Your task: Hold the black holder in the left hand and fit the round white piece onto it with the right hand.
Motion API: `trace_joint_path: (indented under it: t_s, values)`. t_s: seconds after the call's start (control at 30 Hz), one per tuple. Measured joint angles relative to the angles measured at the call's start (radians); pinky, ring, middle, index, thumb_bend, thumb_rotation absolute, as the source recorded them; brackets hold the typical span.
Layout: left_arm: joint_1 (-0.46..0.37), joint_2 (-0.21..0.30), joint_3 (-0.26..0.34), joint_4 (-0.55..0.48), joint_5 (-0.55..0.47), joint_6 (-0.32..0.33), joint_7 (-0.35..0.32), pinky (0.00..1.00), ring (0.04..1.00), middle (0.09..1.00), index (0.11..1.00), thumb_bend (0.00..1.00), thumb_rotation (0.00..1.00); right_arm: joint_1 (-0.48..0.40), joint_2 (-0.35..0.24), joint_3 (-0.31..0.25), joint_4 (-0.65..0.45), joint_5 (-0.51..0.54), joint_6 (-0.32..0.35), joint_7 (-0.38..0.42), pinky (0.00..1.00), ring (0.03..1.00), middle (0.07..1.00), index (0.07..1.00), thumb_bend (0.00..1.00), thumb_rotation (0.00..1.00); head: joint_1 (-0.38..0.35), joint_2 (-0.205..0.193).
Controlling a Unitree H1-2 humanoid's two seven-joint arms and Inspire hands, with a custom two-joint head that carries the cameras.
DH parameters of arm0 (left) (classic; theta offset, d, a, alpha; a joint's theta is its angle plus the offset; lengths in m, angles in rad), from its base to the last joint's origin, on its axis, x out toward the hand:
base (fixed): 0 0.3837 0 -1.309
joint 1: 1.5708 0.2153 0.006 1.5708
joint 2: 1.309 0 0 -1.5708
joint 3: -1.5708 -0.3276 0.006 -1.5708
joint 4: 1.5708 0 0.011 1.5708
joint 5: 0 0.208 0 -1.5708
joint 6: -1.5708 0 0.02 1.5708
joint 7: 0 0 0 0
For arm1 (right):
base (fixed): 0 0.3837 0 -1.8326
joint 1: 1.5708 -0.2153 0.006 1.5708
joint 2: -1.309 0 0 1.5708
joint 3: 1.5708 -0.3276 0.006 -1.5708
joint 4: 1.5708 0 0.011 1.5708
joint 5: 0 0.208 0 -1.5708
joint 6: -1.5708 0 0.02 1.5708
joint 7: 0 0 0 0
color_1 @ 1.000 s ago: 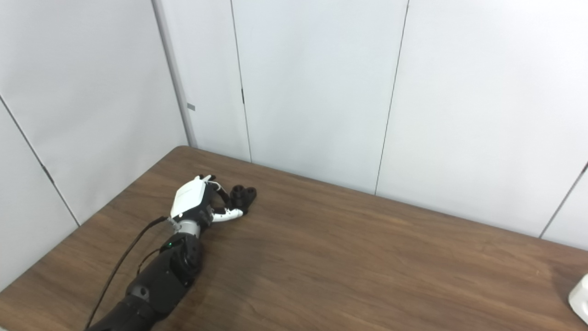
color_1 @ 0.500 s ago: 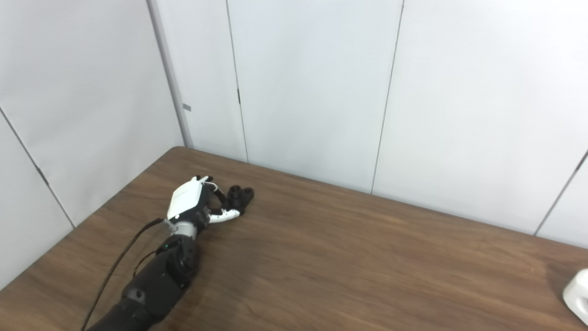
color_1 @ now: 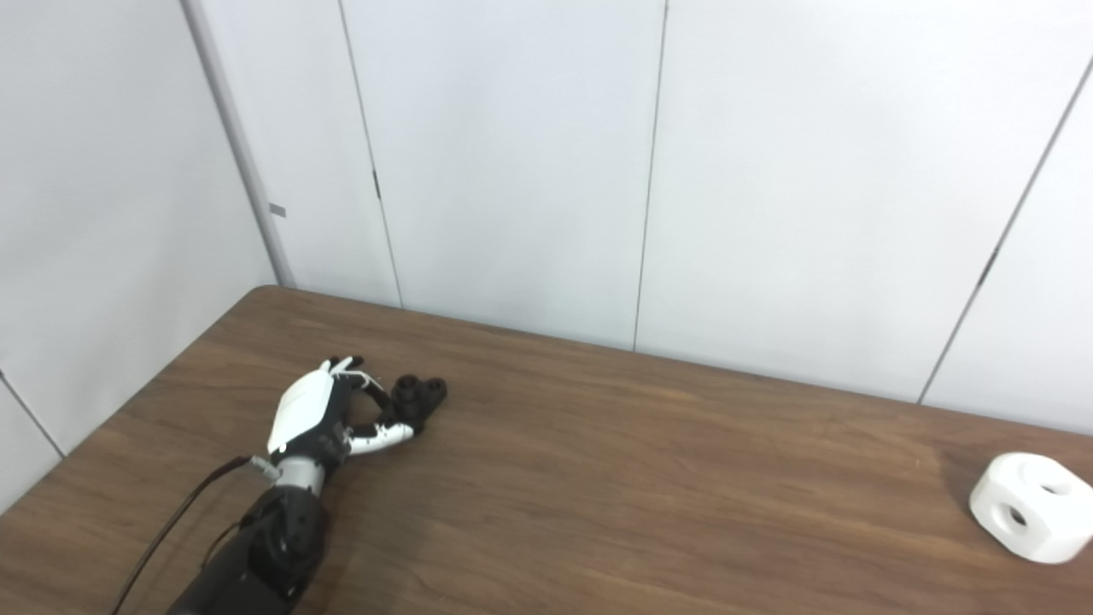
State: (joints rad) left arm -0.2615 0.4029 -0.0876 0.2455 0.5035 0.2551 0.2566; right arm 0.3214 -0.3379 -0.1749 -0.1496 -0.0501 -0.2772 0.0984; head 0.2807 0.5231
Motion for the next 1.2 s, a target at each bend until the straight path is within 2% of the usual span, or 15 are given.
trace_joint_path:
  t_s: [0.07,0.23,0.37,0.43,0.5,0.6,0.73,0.8,0.93,1.03,1.07,1.2]
  values:
    - [0.028,-0.006,-0.011,-0.056,0.001,0.0,-0.024,1.0,0.996,0.93,0.479,0.52,0.05,-0.003,0.015,0.0,-0.011,-0.002,0.015,-0.008,0.98,0.997,0.997,1.0,0.69,0.91,-0.011,0.005]
    - [0.075,-0.038,-0.039,-0.165,0.003,0.0,-0.085,1.0,0.999,0.929,0.479,0.52,0.05,-0.013,0.027,0.003,-0.02,-0.012,0.041,-0.01,1.0,1.0,1.0,1.0,0.41,0.83,-0.049,0.009]
    - [0.108,-0.066,-0.066,-0.232,0.015,0.0,-0.122,1.0,0.999,0.928,0.48,0.52,0.05,-0.019,0.049,0.004,-0.03,-0.024,0.047,-0.019,1.0,1.0,1.0,1.0,0.25,0.69,-0.064,0.014]
    - [0.125,-0.075,-0.077,-0.263,0.022,0.0,-0.144,1.0,1.0,0.931,0.48,0.52,0.05,-0.021,0.053,0.005,-0.032,-0.032,0.048,-0.021,1.0,1.0,1.0,1.0,0.21,0.62,-0.074,0.018]
    - [0.142,-0.078,-0.085,-0.291,0.04,-0.001,-0.157,1.0,0.996,0.922,0.48,0.52,0.05,-0.021,0.057,0.006,-0.036,-0.039,0.053,-0.021,1.0,1.0,1.0,1.0,0.17,0.45,-0.092,0.023]
    - [0.179,-0.08,-0.11,-0.341,0.056,-0.003,-0.175,1.0,0.997,0.923,0.48,0.52,0.05,-0.022,0.063,0.007,-0.051,-0.052,0.058,-0.021,1.0,1.0,1.0,1.0,0.17,0.39,-0.104,0.029]
    - [0.22,-0.091,-0.137,-0.395,0.088,-0.01,-0.195,1.0,0.995,0.918,0.479,0.52,0.05,-0.036,0.069,0.005,-0.056,-0.061,0.066,-0.023,1.0,1.0,1.0,1.0,0.18,0.38,-0.121,0.034]
    - [0.238,-0.098,-0.15,-0.409,0.093,-0.03,-0.198,1.0,1.0,0.916,0.48,0.52,0.05,-0.046,0.07,0.003,-0.057,-0.061,0.067,-0.024,1.0,1.0,1.0,1.0,0.19,0.32,-0.132,0.037]
    - [0.263,-0.105,-0.176,-0.43,0.115,-0.073,-0.202,1.0,1.0,0.915,0.48,0.52,0.05,-0.069,0.069,-0.009,-0.057,-0.061,0.067,-0.027,1.0,1.0,1.0,1.0,0.21,0.28,-0.161,0.041]
    - [0.268,-0.107,-0.189,-0.441,0.127,-0.081,-0.219,1.0,1.0,0.917,0.48,0.52,0.05,-0.086,0.069,-0.021,-0.056,-0.068,0.065,-0.031,1.0,1.0,1.0,1.0,0.23,0.19,-0.176,0.046]
    - [0.27,-0.108,-0.192,-0.446,0.131,-0.082,-0.225,1.0,0.999,0.916,0.48,0.52,0.05,-0.092,0.068,-0.027,-0.056,-0.072,0.064,-0.033,1.0,1.0,1.0,1.0,0.24,0.21,-0.176,0.046]
    - [0.283,-0.119,-0.209,-0.453,0.149,-0.112,-0.23,1.0,0.993,0.913,0.48,0.52,0.05,-0.113,0.062,-0.039,-0.055,-0.091,0.063,-0.043,1.0,1.0,1.0,1.0,0.3,0.39,-0.21,0.055]
